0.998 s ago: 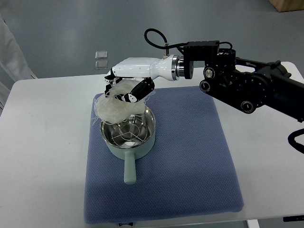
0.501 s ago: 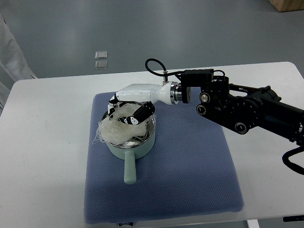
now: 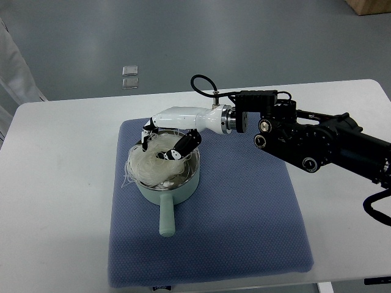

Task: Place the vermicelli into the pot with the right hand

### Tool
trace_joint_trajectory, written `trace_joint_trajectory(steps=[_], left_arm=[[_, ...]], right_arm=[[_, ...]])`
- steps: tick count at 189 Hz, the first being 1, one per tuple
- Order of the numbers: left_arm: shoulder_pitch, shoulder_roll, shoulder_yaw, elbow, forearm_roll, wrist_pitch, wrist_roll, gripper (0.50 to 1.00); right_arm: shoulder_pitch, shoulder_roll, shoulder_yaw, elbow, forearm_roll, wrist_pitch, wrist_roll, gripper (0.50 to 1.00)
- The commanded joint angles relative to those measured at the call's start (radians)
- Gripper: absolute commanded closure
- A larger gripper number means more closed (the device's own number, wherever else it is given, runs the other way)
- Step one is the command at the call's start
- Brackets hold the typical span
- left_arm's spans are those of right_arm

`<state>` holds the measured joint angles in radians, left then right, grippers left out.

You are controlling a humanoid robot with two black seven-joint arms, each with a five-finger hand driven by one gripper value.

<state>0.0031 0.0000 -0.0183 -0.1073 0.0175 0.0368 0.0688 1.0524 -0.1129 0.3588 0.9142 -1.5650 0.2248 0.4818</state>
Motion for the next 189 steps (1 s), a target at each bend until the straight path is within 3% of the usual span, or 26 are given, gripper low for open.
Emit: trace_joint_trajectory(steps=[1,21,92,105,160,189], left_arm=[[0.000,0.000,0.000,0.000,0.001,0.000,0.000,0.500],[0.000,0.000,0.000,0.000,0.001,0.000,0.000,0.500],[0.000,0.000,0.000,0.000,-0.001,0.000,0.000,0.500],[0.000,0.000,0.000,0.000,0.001,0.000,0.000,0.500],[0.000,0.000,0.000,0.000,-0.001,0.000,-0.001,0.500],[0.000,0.000,0.000,0.000,0.001,0.000,0.000,0.500]], right_arm=[[0.001,-0.002,0.000,0.000,0.000,0.001,0.001,0.668],[0.001,-0.004,0.000,0.000,0.002,0.001,0.001,0.644],[0.014,-0.017,0.019,0.002,0.016,0.004,0.006,0.638],[0.028,-0.017,0.032,0.002,0.040,0.004,0.008,0.605],[0.021,-0.010,0.207,-0.011,0.289,0.011,0.000,0.605],[-0.009,-0.008,0.264,-0.100,0.447,0.001,-0.003,0.605]])
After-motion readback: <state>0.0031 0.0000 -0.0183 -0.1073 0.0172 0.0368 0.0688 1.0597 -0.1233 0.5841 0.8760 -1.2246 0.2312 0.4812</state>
